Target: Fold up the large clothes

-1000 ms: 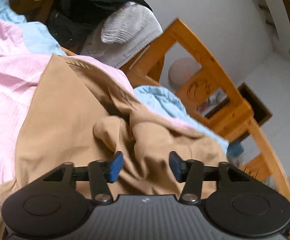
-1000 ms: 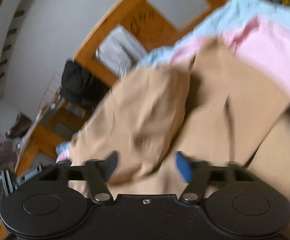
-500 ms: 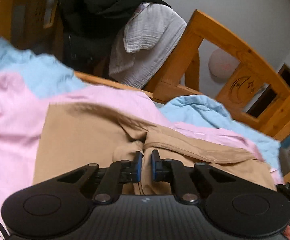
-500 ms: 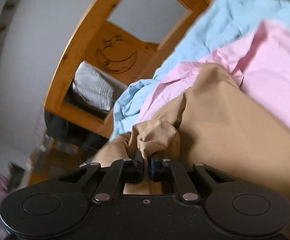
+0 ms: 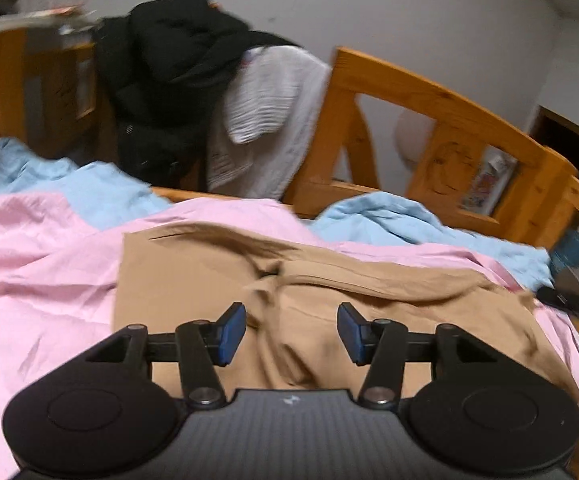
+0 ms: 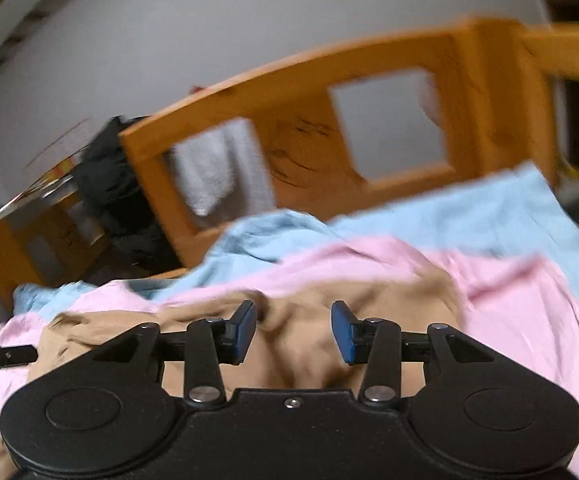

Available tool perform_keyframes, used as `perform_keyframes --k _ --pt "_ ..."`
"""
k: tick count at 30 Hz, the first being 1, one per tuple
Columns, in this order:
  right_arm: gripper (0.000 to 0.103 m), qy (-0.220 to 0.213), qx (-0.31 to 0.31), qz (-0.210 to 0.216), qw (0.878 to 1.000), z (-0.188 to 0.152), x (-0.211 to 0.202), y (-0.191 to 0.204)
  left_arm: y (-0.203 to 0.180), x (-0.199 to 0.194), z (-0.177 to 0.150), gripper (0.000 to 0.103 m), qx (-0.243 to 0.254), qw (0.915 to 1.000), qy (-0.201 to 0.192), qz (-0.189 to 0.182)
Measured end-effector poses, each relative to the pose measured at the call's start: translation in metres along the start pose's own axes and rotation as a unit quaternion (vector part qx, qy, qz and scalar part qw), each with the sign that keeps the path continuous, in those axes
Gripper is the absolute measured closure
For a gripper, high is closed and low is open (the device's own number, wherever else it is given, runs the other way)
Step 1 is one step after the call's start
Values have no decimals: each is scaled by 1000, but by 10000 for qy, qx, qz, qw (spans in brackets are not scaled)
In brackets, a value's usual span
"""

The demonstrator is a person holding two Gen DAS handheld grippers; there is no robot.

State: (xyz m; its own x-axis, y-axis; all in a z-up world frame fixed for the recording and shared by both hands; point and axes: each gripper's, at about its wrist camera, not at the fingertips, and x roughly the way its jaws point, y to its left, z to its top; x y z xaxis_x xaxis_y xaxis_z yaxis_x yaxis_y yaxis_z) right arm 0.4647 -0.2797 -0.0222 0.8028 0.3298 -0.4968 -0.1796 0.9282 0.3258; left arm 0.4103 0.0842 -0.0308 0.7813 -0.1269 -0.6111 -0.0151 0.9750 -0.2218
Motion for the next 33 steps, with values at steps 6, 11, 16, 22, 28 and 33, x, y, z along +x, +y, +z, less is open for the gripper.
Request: perform_keyframes --k 6,11,16,22,28,33 --pt "51 383 -1155 144 9925 -15 38 47 -32 45 -9 43 539 9960 467 545" --pt "47 814 -1721 -220 9815 -47 71 44 -27 78 -26 40 442 9926 889 694" --pt "48 625 -1272 -67 9899 -35 48 37 -25 48 -26 39 424 9955 671 518" --pt "45 914 -1384 -278 9858 -45 42 28 -21 49 -45 29 409 9936 815 674" --pt "41 994 -1412 -282 9846 -41 27 38 -18 24 -41 20 10 9946 711 752" --pt "29 677 -1742 164 9822 -31 -38 60 -31 -29 -37 5 230 9938 486 978"
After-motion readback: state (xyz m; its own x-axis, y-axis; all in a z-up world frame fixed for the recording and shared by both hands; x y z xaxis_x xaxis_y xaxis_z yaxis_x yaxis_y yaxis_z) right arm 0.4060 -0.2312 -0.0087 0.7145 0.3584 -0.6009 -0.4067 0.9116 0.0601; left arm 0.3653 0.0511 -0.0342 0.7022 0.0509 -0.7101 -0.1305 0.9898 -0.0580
